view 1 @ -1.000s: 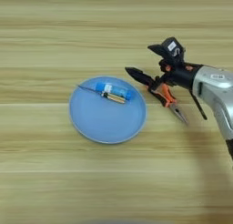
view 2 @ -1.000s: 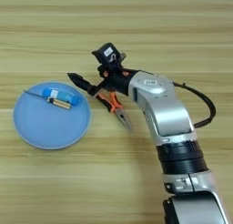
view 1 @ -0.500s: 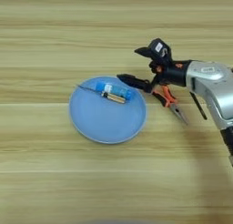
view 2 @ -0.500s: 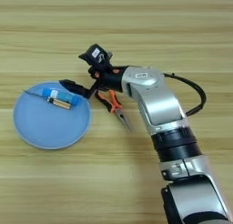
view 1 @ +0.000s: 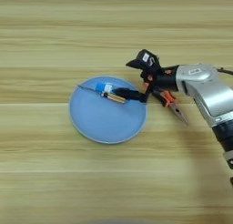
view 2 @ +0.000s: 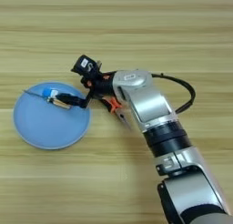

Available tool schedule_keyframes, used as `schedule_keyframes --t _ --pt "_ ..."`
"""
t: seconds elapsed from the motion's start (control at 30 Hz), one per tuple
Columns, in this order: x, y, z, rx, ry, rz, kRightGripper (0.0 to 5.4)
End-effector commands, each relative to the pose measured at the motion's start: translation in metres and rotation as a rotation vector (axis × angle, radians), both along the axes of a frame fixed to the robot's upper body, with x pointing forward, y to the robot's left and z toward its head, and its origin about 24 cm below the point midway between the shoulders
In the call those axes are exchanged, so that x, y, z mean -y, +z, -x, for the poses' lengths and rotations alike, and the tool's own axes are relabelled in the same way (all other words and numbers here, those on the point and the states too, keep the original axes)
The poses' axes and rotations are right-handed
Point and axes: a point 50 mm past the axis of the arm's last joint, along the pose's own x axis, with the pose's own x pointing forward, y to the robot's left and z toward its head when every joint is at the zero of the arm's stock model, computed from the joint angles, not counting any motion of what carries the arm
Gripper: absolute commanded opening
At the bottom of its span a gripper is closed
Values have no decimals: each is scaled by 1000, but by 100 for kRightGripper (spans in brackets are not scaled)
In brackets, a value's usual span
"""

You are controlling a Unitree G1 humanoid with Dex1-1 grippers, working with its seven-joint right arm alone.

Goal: Move the objects on the table

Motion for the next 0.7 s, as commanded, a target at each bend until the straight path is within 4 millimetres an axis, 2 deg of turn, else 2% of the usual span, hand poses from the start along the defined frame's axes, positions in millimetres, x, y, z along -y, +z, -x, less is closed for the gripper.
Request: schedule_keyframes --t 0.03,0.7 --pt "-9 34 -11 147 51 19 537" --pt "-16 7 -18 75 65 79 537"
